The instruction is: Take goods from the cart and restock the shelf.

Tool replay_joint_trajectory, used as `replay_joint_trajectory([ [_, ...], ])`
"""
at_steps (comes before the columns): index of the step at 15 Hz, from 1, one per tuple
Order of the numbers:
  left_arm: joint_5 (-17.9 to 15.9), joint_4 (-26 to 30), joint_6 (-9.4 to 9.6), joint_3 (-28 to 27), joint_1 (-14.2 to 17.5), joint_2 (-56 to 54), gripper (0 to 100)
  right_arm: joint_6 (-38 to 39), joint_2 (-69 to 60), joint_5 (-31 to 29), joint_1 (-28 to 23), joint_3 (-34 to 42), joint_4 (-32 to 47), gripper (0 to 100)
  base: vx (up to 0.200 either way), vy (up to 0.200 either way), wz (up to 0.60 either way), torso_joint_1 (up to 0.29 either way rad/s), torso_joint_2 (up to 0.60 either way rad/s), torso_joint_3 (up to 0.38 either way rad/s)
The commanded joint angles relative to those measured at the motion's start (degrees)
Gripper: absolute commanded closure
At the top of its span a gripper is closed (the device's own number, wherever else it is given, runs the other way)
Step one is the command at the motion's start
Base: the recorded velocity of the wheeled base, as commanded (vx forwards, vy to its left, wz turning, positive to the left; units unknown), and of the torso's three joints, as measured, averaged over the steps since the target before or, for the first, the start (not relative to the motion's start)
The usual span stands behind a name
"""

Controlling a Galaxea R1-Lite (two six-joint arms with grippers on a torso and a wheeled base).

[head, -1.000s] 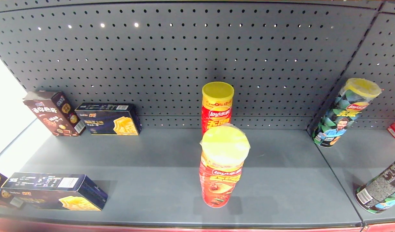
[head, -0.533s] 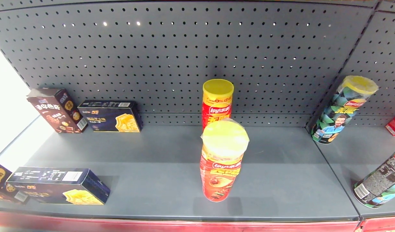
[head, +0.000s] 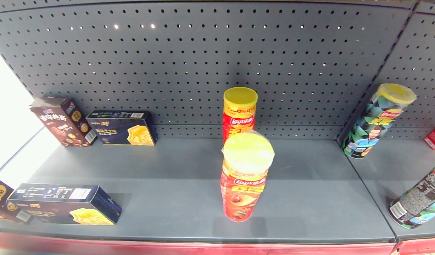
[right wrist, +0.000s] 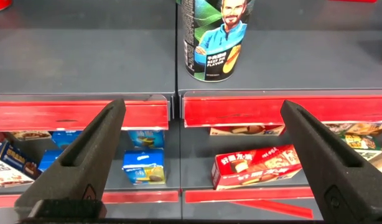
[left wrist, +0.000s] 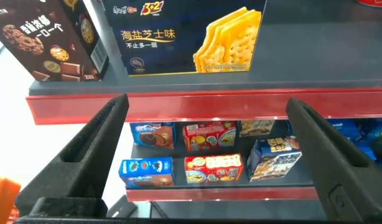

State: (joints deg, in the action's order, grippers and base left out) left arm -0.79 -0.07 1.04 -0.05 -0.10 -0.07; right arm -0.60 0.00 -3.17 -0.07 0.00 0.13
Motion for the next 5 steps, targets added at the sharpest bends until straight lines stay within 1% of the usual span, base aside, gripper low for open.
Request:
replay_joint_trajectory([
  [1, 0.0, 0.0, 0.02, 0.0, 0.0, 0.1, 0, 0.0, 0.0, 0.0, 0.1, 0.0, 0.0, 0, 0.0, 0.0, 0.0, 0.0, 0.0, 0.0],
  [5, 0.2, 0.0, 0.02, 0.0, 0.0, 0.1, 0, 0.0, 0.0, 0.0, 0.1, 0.0, 0.0, 0, 0.0, 0.0, 0.0, 0.0, 0.0, 0.0],
])
